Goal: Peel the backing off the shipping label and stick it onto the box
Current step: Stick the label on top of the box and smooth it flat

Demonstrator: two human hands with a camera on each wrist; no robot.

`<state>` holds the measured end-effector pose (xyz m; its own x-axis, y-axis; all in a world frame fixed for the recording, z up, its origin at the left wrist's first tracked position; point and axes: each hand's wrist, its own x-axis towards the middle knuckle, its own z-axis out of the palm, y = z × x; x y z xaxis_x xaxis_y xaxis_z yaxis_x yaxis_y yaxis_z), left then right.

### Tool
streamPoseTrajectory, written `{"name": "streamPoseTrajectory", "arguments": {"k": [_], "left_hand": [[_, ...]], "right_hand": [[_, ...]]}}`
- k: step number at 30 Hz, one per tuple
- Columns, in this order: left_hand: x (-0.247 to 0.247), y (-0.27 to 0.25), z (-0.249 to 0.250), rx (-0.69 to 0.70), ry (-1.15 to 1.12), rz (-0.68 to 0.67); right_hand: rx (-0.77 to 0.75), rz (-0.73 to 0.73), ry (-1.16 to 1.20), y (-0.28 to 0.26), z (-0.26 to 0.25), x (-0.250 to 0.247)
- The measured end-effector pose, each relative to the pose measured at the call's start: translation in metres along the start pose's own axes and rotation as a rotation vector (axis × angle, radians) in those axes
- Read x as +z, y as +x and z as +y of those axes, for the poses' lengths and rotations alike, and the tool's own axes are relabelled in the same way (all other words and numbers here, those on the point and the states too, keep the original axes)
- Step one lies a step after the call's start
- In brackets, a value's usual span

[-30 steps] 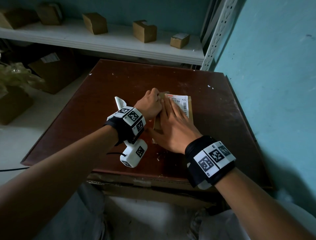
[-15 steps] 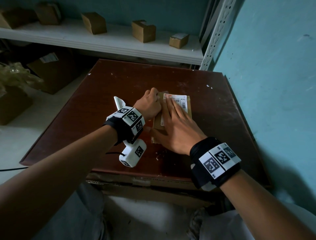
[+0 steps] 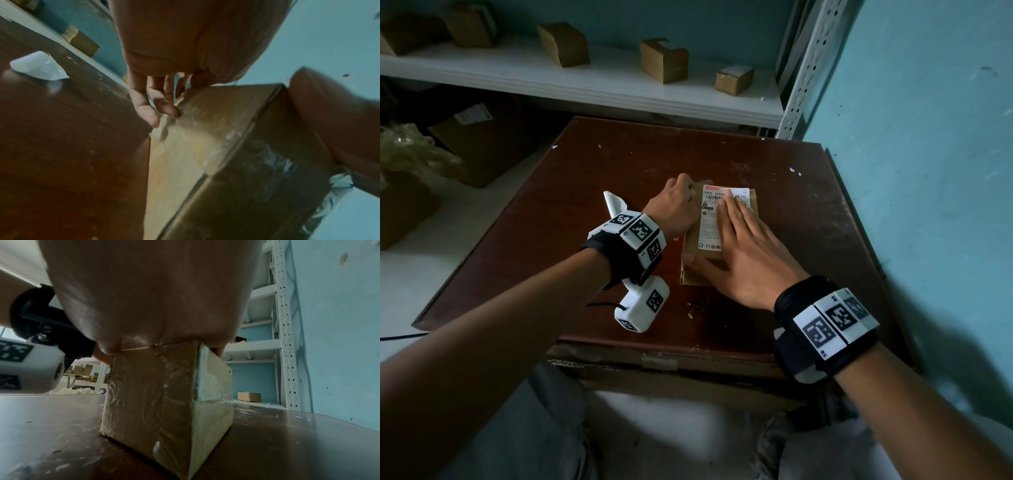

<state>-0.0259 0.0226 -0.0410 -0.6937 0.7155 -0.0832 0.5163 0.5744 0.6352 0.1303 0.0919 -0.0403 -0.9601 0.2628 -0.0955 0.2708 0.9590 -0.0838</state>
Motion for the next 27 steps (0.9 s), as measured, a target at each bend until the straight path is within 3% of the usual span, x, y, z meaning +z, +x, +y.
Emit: {"name": "streamPoseTrajectory", "arguments": {"k": [27], "left_hand": [[0.001, -0.001, 0.002, 0.03, 0.053, 0.042]], "right_hand": [[0.055, -0.089, 0.02, -0.006, 0.01, -0.008]]}}
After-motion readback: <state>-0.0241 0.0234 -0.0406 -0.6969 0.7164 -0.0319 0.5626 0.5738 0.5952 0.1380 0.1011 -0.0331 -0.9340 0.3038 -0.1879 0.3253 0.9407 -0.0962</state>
